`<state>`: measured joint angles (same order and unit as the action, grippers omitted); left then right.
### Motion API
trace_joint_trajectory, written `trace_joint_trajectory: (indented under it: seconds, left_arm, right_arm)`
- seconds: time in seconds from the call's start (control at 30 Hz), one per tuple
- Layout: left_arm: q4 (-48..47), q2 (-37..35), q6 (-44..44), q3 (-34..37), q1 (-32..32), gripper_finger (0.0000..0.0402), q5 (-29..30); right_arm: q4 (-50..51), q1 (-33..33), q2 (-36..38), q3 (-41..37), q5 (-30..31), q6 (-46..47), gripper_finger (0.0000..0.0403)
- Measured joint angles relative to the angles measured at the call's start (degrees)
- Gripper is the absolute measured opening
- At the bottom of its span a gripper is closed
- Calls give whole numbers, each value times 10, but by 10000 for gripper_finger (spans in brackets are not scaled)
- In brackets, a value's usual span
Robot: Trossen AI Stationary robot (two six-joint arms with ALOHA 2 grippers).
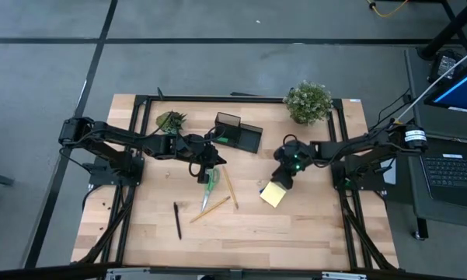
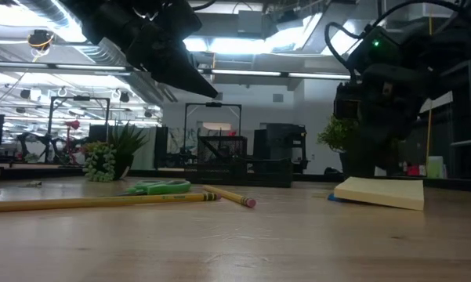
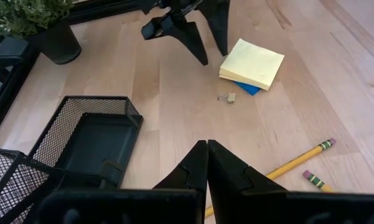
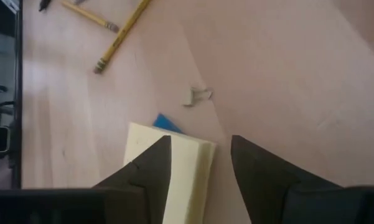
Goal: Pick and place office supplies into organizer
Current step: Put the sticky notes into the desk organizer
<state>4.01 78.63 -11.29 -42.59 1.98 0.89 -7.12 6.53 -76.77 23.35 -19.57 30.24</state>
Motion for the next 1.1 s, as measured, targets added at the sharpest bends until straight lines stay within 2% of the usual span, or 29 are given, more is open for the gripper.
trace_joint_trajectory:
  seconds: [0.53,0.73,0.9,1.1]
  left_arm:
    - [1,0,0,0,0,3,0]
    - [1,0,0,0,0,5,0]
    - [1,0,0,0,0,3,0]
    - [1,0,0,0,0,5,0]
  right_arm:
    - [18,14,-2,0,-17,-5,165]
    - [0,14,-55,0,-22,-7,165]
    - [-73,14,-109,2,-69,-21,165]
    - [-94,14,-128,2,-103,-23,165]
